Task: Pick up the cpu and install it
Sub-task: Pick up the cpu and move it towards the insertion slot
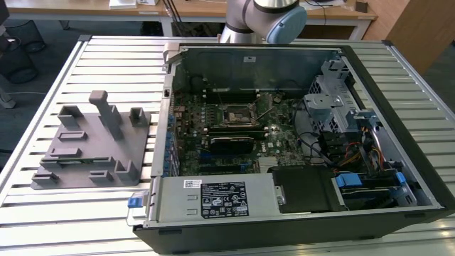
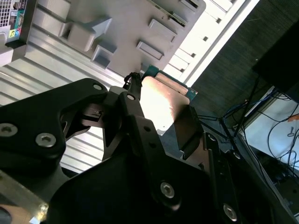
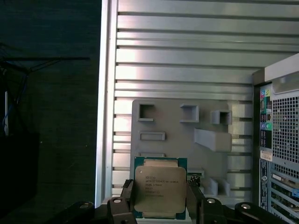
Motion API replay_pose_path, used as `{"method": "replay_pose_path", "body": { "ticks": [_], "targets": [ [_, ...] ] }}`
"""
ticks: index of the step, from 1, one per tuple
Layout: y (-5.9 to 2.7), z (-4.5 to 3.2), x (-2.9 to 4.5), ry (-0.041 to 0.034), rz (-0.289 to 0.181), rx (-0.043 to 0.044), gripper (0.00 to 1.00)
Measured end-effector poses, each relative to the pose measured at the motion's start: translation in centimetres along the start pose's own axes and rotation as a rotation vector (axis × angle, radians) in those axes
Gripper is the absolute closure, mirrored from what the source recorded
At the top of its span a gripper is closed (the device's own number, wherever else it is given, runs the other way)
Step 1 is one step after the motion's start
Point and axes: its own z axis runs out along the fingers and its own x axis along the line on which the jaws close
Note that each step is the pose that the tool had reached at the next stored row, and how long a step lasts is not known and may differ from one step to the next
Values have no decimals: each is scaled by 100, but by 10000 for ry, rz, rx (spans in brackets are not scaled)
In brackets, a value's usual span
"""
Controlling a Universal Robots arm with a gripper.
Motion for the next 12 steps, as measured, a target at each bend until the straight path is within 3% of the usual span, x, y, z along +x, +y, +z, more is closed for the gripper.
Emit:
{"method": "replay_pose_path", "body": {
  "ticks": [12],
  "targets": [
    [-2, 2, -137, -1, 0, 0, 47]
  ]
}}
